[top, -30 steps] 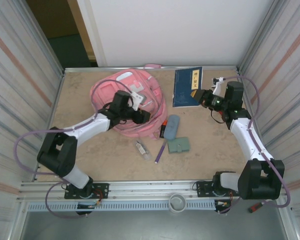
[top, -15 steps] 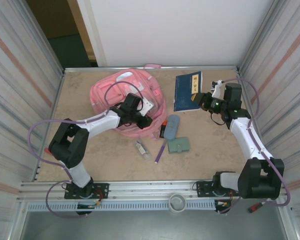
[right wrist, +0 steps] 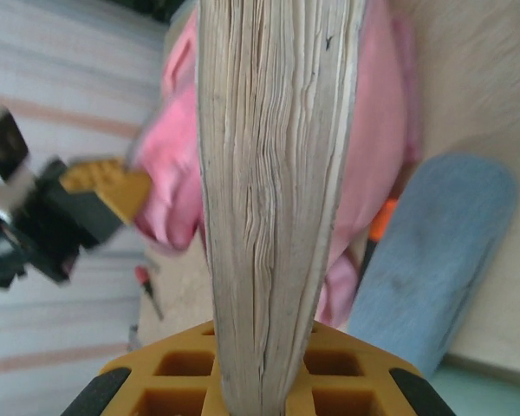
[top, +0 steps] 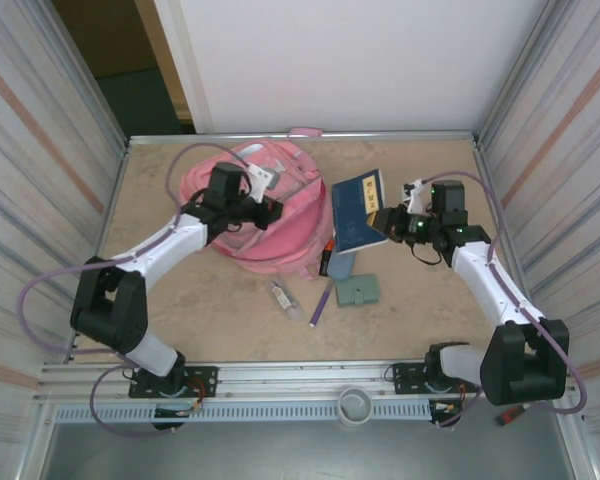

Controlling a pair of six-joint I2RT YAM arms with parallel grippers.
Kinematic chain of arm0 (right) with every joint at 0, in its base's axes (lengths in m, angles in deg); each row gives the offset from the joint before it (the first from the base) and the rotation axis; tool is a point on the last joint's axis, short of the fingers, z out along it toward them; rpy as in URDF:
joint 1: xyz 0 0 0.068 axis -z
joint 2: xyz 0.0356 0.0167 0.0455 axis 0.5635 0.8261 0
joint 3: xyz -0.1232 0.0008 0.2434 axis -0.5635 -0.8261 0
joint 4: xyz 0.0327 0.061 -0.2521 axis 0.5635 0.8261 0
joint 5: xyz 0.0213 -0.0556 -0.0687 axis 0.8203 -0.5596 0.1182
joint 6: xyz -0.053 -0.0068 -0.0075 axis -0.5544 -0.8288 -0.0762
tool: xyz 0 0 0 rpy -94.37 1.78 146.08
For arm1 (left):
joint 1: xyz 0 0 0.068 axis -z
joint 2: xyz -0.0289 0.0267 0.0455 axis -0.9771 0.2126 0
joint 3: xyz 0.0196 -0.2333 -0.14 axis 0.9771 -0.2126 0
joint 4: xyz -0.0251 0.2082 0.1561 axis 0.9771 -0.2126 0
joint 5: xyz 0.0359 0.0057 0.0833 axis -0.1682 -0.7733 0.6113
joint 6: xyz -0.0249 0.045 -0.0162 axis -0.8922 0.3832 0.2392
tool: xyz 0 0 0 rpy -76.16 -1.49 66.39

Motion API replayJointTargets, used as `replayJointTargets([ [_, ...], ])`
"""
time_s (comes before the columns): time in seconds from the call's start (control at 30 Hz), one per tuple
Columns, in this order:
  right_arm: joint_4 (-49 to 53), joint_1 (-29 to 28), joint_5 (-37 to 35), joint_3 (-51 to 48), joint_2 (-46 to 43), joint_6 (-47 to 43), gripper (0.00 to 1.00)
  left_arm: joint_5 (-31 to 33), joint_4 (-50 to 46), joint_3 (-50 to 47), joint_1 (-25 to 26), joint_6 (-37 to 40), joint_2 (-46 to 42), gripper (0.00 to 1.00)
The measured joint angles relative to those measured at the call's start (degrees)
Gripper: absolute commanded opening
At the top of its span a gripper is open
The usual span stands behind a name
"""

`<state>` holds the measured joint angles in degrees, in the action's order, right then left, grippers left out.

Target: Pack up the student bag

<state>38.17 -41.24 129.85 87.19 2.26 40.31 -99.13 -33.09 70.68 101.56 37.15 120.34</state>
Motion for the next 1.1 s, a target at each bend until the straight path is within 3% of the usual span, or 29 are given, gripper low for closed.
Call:
replayJointTargets([
  [0.2,-5.9,-10.25,3.65,-1.14,4.72,4.94,0.0,-0.52,1.2,3.32,-2.49,-1.6,-2.73,0.0],
  [0.37,-15.1,-16.96,4.63,1.7,18.95,12.37,0.0,-1.97,0.76,5.9,-4.39,-1.6,-2.78,0.0],
  [0.57,-24.83,-21.29,4.15,10.14,33.2,19.56,0.0,-3.23,0.37,7.26,-5.16,-1.6,-2.78,0.0],
  [0.77,-28.55,-21.88,1.68,22.49,42.86,23.21,0.01,-3.98,0.15,7.28,-5.27,-1.64,-2.78,0.0],
  [0.93,-28.17,-22.21,-3.02,34.84,52.85,26.1,0.08,-4.11,0.59,7.28,-5.42,-2.95,-2.82,0.0],
  [1.1,-24.04,-23.17,-9.86,45.81,61.09,25.88,0.28,-3.06,2.21,7.26,-5.42,-5.77,-2.93,0.0],
])
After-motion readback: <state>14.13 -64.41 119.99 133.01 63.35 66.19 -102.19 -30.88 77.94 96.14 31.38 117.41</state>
